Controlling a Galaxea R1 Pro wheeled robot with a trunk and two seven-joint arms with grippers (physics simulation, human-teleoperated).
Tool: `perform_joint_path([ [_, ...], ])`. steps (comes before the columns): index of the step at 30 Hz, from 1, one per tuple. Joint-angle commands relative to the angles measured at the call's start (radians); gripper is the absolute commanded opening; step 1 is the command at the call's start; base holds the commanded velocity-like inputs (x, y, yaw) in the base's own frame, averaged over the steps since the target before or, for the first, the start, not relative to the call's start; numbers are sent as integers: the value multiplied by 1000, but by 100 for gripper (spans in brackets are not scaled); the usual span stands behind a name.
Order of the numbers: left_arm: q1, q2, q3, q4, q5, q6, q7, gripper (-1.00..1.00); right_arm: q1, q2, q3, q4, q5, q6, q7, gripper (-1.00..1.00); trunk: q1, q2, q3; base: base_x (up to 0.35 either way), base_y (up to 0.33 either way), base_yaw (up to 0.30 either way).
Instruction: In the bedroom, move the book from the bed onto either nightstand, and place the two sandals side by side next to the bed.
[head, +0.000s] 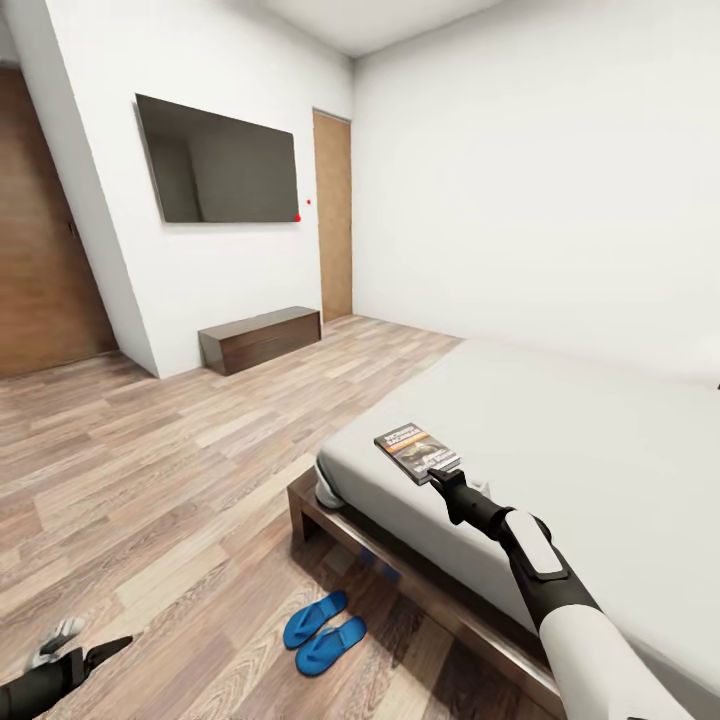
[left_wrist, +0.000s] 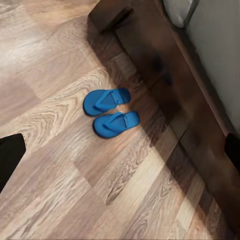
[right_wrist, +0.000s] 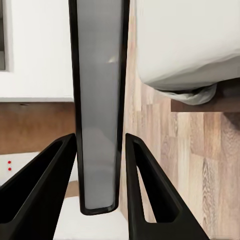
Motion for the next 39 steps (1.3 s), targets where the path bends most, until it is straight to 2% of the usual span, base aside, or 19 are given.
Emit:
perform_joint_path([
  [1, 27, -5, -3, 0, 53, -4, -5, 100, -1, 1, -6, 0, 1, 7, 3, -100, 0, 0, -1, 0, 0, 153],
  [5, 80, -24, -4, 0, 123, -21, -8, 100, -1, 2, -6, 0, 1, 7, 2, -100, 0, 0, -1, 0, 0, 152],
  [9, 125, -40, -4, -1, 173, -26, -9, 100, -1, 2, -6, 0, 1, 7, 3, -100, 0, 0, -1, 0, 0, 151],
  [10, 149, -49, -3, -1, 204, -29, -10, 100, -1, 2, -6, 0, 1, 7, 3, -100, 0, 0, -1, 0, 0, 151],
  [13, 180, -63, -3, -1, 254, -40, -12, 100, -2, 3, -5, 0, 1, 7, 3, -100, 0, 0, -1, 0, 0, 151],
  [14, 199, -72, -3, -1, 284, -52, -14, 100, -1, 3, -5, 0, 1, 7, 3, -100, 0, 0, -1, 0, 0, 151],
  [16, 216, -79, -2, -2, 308, -63, -15, 100, -1, 3, -5, 0, 1, 7, 3, -100, 0, 0, -1, 0, 0, 151],
  [21, 255, -97, -3, -2, 343, -79, -18, 100, -1, 3, -5, 0, 1, 7, 3, -100, 0, 0, -1, 0, 0, 151],
  [31, 311, -152, -2, -2, 355, -87, -48, 100, -1, 2, -5, 0, 0, 7, 3, -100, 0, 0, -1, 0, 0, 151],
  [34, 325, -161, -1, -2, 360, -86, -50, 100, -1, 2, -6, 0, 0, 7, 3, -100, 0, 0, -1, 0, 0, 151],
  [39, 339, -174, 1, -2, 419, -85, -56, 100, -1, 1, -6, 0, 1, 7, 3, -100, 0, 0, -1, 0, 0, 150],
])
